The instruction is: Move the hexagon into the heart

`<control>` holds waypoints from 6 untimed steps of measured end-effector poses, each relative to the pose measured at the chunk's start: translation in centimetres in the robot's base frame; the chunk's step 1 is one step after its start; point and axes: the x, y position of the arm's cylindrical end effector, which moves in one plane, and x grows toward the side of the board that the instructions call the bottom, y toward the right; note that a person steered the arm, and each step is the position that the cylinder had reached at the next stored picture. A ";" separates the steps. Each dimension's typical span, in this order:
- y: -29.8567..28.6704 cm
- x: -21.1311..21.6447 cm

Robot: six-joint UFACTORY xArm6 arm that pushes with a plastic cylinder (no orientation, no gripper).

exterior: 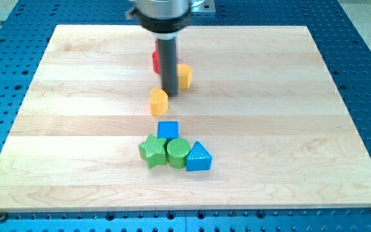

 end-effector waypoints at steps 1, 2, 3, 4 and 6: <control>9.6 -2.8; 7.5 -5.3; 5.2 -5.7; 1.3 -4.4; -0.4 -2.6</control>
